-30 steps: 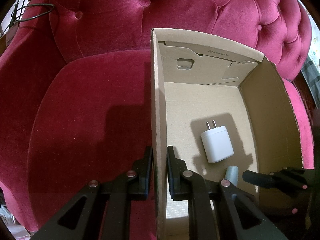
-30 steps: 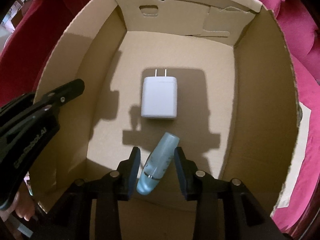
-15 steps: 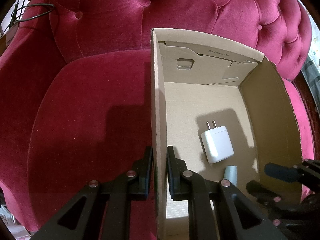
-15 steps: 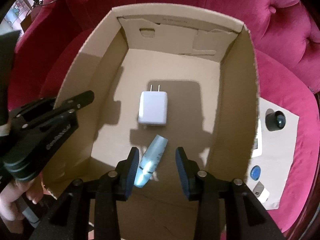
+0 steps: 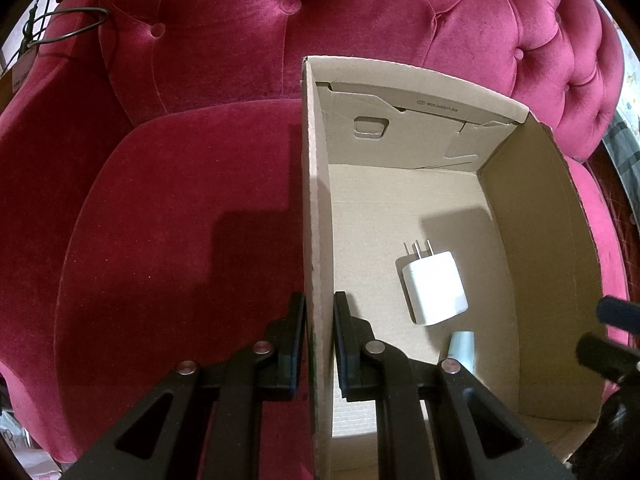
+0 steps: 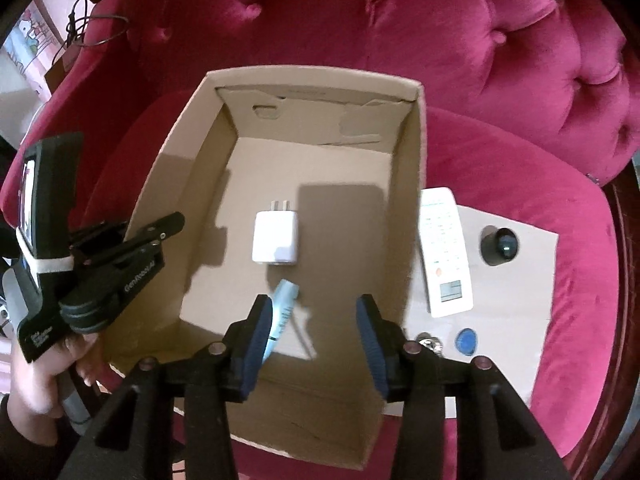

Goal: Organize rigid objects
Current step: 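Move the open right gripper out of the box toward the small white charger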

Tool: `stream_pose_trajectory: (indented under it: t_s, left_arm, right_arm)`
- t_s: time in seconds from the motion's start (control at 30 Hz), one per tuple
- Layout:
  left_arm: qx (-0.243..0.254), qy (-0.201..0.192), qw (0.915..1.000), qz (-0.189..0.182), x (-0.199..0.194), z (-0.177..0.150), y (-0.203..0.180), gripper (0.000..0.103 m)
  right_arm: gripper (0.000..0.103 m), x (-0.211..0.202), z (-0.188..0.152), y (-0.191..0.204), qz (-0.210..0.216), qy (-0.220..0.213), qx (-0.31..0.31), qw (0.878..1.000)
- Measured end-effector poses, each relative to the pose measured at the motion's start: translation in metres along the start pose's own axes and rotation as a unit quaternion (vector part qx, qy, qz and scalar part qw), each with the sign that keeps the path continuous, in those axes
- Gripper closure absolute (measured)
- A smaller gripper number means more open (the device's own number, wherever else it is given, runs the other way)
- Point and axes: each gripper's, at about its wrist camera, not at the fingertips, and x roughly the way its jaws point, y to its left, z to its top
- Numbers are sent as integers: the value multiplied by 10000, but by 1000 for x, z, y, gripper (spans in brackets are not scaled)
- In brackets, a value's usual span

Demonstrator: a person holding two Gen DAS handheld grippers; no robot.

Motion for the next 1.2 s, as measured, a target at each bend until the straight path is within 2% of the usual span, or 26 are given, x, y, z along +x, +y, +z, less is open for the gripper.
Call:
stream_pose_trajectory:
  t_s: [0.1, 0.17, 0.53, 0.8, 1.2]
  left_arm:
    - [1, -1, 10000, 1, 0, 0, 0, 88]
    - [0, 5, 10000, 0, 0, 0, 0, 88]
    - [-10, 17, 10000, 3, 2, 0, -1, 88]
    - [-6, 18, 10000, 4, 2, 0, -1, 88]
    - [0, 17, 10000, 11, 2, 0, 0, 89]
  right_arm:
    - [50, -7, -2, -9, -43, -22, 20, 10000]
    - [35, -13, -2, -17, -73, -60, 85, 9999]
    - [1, -27, -9, -58, -346, -182, 376, 9985]
    - [0, -26, -27, -90, -572, -184, 659, 9960]
    - [0, -3, -54, -139, -823, -9, 1265, 9885]
